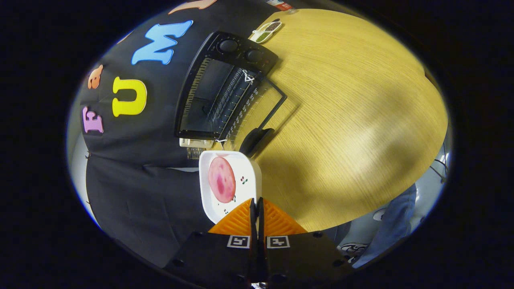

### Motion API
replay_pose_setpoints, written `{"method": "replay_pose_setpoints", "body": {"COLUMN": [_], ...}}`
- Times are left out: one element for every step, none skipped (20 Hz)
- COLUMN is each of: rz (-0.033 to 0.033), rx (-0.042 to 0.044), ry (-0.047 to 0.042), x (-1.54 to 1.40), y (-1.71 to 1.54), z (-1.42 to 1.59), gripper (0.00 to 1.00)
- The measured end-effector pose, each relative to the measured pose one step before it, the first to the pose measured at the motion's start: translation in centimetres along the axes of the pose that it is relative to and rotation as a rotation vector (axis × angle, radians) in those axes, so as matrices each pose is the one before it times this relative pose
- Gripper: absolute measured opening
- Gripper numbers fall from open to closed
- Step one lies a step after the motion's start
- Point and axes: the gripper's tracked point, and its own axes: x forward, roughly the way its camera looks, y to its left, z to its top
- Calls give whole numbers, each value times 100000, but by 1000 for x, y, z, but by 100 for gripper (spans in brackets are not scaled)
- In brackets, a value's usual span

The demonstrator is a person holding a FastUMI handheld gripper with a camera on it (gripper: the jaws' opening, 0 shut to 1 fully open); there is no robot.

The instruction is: Open the toaster oven, put the food inside, and close the toaster oven door.

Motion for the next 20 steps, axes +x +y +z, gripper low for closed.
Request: {"method": "replay_pose_setpoints", "body": {"rz": [107, 563, 622, 410, 62, -336, -285, -1167, -482, -486, 630, 841, 610, 358, 252, 228, 374, -199, -19, 17], "rx": [2033, 1926, 1194, 794, 893, 1331, 1686, 2147, 1783, 2195, 2438, 2029, 1602, 1594, 2028, 2468, 2486, 2166, 855, 517], "ry": [-1586, -1087, -1107, -1794, -2168, -2379, -2007, -1766, -1184, -682, -1016, -1272, -1449, -1376, -1954, -2204, -1869, -1828, -2064, -2387], "x": [267, 369, 420, 471, 545, 634, 645, 745, 697, 801, 639, 710, 530, 610, 615, 849, 743, 635, 802, 856], "y": [309, 521, 458, 428, 381, 348, 331, 206, 284, 413, 558, 652, 466, 488, 483, 556, 435, 403, 473, 490], "z": [269, 75, 189, 353, 412, 348, 469, 290, 335, 257, 276, 414, 452, 349, 514, 607, 506, 404, 522, 534], "gripper": [2, 1, 1, 1, 1, 2, 1, 1, 1, 1, 1, 1, 1, 2, 1, 1, 1, 1, 1, 1]}}
